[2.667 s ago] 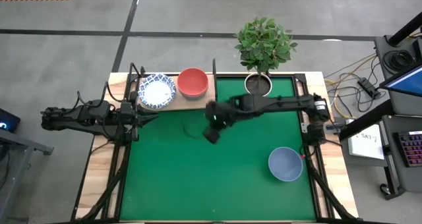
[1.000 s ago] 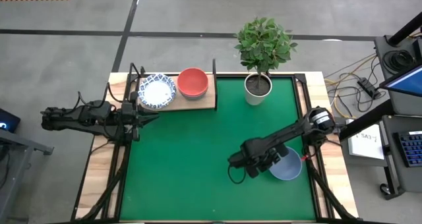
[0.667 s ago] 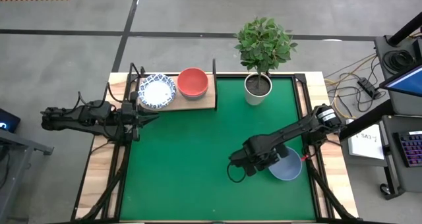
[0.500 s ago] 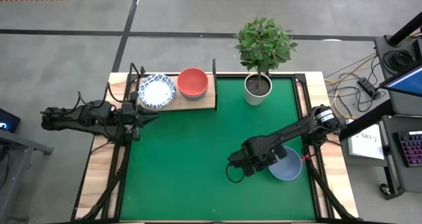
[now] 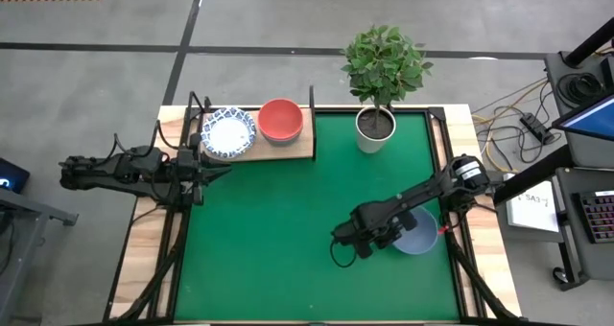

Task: Place and stack bowls onto a shelf
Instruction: Stack the blue bowl on top of the orange bowl

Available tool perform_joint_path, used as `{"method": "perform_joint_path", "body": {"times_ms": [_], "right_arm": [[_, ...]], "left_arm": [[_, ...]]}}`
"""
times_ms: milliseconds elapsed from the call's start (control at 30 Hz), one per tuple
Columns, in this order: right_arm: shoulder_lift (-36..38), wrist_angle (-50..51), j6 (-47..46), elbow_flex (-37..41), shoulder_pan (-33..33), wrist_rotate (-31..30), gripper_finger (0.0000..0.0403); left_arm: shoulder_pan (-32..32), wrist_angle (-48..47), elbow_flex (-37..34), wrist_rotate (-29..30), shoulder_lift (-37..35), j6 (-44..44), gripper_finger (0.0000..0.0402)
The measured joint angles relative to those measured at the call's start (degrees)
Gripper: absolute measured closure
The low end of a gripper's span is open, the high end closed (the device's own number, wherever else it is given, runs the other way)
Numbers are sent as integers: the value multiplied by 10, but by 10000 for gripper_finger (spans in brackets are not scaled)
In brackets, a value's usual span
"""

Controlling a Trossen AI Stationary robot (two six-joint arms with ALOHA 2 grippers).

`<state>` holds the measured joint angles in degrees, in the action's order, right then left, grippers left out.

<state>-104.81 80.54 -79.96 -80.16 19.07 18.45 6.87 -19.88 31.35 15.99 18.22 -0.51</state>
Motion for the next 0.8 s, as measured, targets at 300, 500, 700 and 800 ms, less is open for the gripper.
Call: {"method": "perform_joint_path", "body": {"times_ms": [300, 500, 700, 800], "right_arm": [[3, -34, 118, -147, -26, -13, 393], [3, -154, 345, -276, -41, -210, 394], [4, -242, 645, -370, -43, -488, 394], [4, -294, 777, -384, -53, -539, 394]], "left_arm": [[0, 2, 0, 0, 0, 0, 361], [0, 2, 0, 0, 0, 0, 361], [0, 2, 0, 0, 0, 0, 361], [0, 2, 0, 0, 0, 0, 361]]}}
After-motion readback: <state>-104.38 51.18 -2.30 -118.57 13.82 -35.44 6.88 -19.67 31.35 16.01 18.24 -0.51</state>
